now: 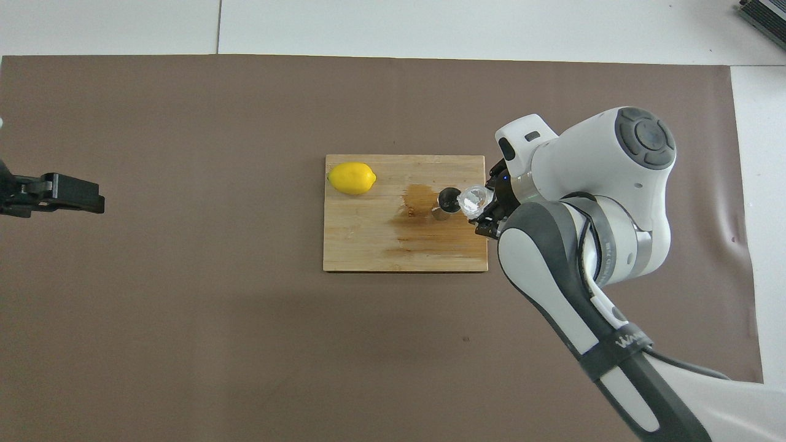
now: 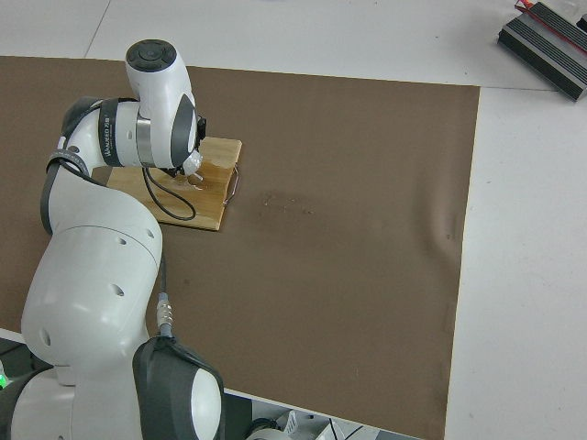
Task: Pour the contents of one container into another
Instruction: 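Tilt the white cup with the right gripper over the dark cup, then carry the white cup back and lower it onto the table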
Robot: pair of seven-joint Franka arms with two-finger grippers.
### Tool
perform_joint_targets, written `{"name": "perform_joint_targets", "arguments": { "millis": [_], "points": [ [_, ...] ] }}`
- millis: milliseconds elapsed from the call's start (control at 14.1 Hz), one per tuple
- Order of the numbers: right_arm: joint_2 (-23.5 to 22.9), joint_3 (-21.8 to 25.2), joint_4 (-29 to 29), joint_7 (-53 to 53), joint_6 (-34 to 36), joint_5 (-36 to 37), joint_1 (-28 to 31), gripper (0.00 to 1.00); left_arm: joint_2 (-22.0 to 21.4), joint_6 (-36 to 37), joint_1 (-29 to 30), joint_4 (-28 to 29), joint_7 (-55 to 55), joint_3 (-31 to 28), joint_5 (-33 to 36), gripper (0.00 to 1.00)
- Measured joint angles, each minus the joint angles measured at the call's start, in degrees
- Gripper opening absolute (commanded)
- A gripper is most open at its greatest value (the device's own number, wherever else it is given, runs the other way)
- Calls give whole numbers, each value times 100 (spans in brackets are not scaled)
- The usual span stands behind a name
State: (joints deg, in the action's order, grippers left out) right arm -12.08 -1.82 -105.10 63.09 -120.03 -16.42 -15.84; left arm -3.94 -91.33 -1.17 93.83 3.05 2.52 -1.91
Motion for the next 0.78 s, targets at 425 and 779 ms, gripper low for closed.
{"name": "perform_joint_targets", "arguments": {
  "millis": [425,779],
  "points": [
    [-1,1,-44,862,-60,-298,62,25,0,94,0,27,0,4,0,100],
    [-1,6,-62,1906,-49,-1062,427,25,-1,135,0,29,0,8,0,100]
  ]
}}
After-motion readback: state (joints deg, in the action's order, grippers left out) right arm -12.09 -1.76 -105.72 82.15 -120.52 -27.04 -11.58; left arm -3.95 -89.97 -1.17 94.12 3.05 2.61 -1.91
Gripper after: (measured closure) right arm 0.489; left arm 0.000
